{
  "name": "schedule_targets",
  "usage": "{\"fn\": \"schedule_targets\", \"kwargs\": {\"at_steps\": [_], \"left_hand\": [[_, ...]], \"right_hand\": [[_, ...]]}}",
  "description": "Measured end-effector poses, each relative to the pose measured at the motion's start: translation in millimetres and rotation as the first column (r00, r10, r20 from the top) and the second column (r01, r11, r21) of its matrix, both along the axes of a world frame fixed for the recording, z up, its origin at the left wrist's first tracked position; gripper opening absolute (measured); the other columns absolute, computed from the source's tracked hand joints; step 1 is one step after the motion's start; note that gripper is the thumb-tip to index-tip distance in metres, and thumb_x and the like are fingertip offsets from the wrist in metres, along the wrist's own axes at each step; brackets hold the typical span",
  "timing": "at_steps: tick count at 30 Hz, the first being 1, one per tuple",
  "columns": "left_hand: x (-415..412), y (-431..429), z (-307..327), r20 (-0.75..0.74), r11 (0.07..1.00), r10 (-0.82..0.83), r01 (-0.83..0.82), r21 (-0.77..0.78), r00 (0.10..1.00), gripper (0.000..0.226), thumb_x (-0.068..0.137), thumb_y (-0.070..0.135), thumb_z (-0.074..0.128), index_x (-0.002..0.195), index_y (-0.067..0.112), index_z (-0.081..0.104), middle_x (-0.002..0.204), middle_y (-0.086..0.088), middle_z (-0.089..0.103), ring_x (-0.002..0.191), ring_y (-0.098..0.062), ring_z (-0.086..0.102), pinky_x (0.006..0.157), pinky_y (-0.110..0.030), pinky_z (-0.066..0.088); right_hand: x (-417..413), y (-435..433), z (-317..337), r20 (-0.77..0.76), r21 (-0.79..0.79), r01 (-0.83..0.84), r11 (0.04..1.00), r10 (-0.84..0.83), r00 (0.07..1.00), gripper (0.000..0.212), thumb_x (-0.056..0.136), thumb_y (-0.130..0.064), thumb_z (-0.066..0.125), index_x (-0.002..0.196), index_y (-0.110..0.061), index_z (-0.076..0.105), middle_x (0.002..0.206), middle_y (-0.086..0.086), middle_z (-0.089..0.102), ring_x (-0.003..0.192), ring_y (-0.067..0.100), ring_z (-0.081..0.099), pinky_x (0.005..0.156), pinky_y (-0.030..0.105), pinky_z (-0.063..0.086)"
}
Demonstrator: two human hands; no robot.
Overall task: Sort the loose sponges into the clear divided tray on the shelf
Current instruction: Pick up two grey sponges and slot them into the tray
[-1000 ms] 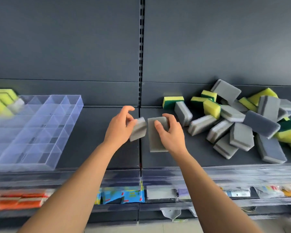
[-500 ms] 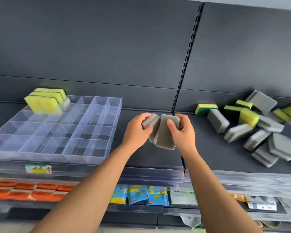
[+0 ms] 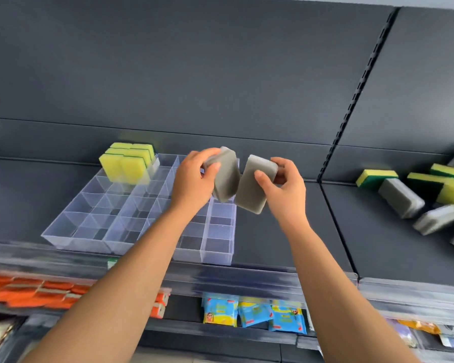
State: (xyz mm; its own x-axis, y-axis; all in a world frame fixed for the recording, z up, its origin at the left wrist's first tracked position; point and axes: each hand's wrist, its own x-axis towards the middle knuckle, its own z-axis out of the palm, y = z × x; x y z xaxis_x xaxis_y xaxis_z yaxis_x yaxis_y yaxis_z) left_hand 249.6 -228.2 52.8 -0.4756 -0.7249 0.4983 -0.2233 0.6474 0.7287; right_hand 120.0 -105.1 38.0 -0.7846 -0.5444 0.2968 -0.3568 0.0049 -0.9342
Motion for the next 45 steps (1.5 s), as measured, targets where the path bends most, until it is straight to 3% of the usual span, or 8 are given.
{"fn": "schedule_targets", "kwargs": {"at_steps": [5, 9, 16, 24, 30, 34, 40, 45], "left_hand": [[7, -50, 6, 0.020, 0.997, 0.080, -0.080, -0.022, 0.997, 0.030, 0.088, 0.010, 0.057, 0.116, 0.019, 0.063, 0.099, 0.000, 0.057, 0.077, -0.014, 0.049, 0.075, -0.023, 0.039], [10, -82, 9, 0.070, 0.998, 0.054, -0.051, -0.044, 0.996, 0.031, 0.080, 0.012, 0.070, 0.110, 0.019, 0.065, 0.090, 0.006, 0.055, 0.075, -0.016, 0.053, 0.073, -0.024, 0.043], [19, -134, 5, 0.144, 0.989, 0.147, -0.145, -0.028, 0.979, 0.034, 0.078, 0.006, 0.067, 0.111, 0.015, 0.063, 0.107, 0.002, 0.064, 0.094, -0.018, 0.058, 0.085, -0.032, 0.047], [27, -192, -1, 0.229, 0.986, 0.166, -0.155, -0.063, 0.959, 0.033, 0.082, 0.002, 0.062, 0.112, 0.017, 0.062, 0.107, 0.001, 0.057, 0.085, -0.017, 0.053, 0.077, -0.026, 0.040], [22, -229, -8, 0.326, 0.996, 0.093, -0.082, -0.048, 0.941, 0.030, 0.086, 0.003, 0.059, 0.112, 0.017, 0.060, 0.110, 0.000, 0.052, 0.085, -0.014, 0.047, 0.071, -0.019, 0.030], [19, -245, -13, 0.393, 0.999, 0.036, -0.024, -0.035, 0.919, 0.030, 0.086, 0.003, 0.058, 0.113, 0.016, 0.060, 0.112, -0.002, 0.053, 0.086, -0.016, 0.047, 0.075, -0.025, 0.034], [14, -262, -11, 0.412, 0.998, -0.043, 0.055, -0.018, 0.910, 0.029, 0.086, 0.003, 0.057, 0.111, 0.017, 0.059, 0.108, 0.000, 0.051, 0.086, -0.015, 0.045, 0.072, -0.024, 0.031], [12, -271, -11, 0.435, 0.995, -0.099, 0.103, 0.014, 0.895, 0.028, 0.085, 0.002, 0.056, 0.105, 0.021, 0.059, 0.105, 0.003, 0.052, 0.089, -0.016, 0.048, 0.073, -0.026, 0.033]], "right_hand": [[-2, -52, 3, -0.049, 0.027, -0.081, 0.996, 0.083, 0.995, 0.036, 0.080, -0.026, 0.070, 0.113, -0.026, 0.056, 0.102, -0.005, 0.062, 0.090, 0.010, 0.057, 0.083, 0.028, 0.048], [-8, -92, 1, -0.082, 0.045, -0.120, 0.992, 0.124, 0.989, 0.036, 0.080, -0.023, 0.071, 0.113, -0.022, 0.057, 0.101, -0.002, 0.061, 0.090, 0.015, 0.056, 0.086, 0.036, 0.049], [-5, -147, -3, -0.081, 0.081, -0.179, 0.981, 0.185, 0.979, 0.038, 0.080, -0.019, 0.072, 0.115, -0.021, 0.056, 0.103, -0.006, 0.062, 0.094, 0.012, 0.057, 0.090, 0.033, 0.048], [7, -203, -3, -0.129, 0.118, -0.162, 0.980, 0.177, 0.976, 0.034, 0.081, -0.017, 0.070, 0.112, -0.027, 0.058, 0.101, -0.009, 0.061, 0.083, 0.009, 0.059, 0.079, 0.029, 0.051], [10, -238, -14, -0.164, 0.195, -0.113, 0.974, 0.146, 0.976, 0.036, 0.082, -0.015, 0.068, 0.115, -0.024, 0.057, 0.102, -0.010, 0.056, 0.084, 0.015, 0.060, 0.079, 0.029, 0.050], [10, -253, -30, -0.236, 0.270, -0.071, 0.960, 0.138, 0.962, 0.036, 0.081, -0.014, 0.068, 0.115, -0.022, 0.057, 0.097, -0.009, 0.054, 0.082, 0.018, 0.061, 0.076, 0.028, 0.048], [9, -264, -52, -0.326, 0.385, -0.002, 0.923, 0.138, 0.935, 0.036, 0.082, -0.014, 0.066, 0.116, -0.021, 0.056, 0.102, -0.003, 0.058, 0.088, 0.019, 0.057, 0.076, 0.032, 0.049], [8, -269, -59, -0.360, 0.489, 0.052, 0.871, 0.147, 0.921, 0.035, 0.086, -0.017, 0.062, 0.120, -0.020, 0.053, 0.103, 0.000, 0.056, 0.087, 0.021, 0.053, 0.071, 0.028, 0.042]]}}
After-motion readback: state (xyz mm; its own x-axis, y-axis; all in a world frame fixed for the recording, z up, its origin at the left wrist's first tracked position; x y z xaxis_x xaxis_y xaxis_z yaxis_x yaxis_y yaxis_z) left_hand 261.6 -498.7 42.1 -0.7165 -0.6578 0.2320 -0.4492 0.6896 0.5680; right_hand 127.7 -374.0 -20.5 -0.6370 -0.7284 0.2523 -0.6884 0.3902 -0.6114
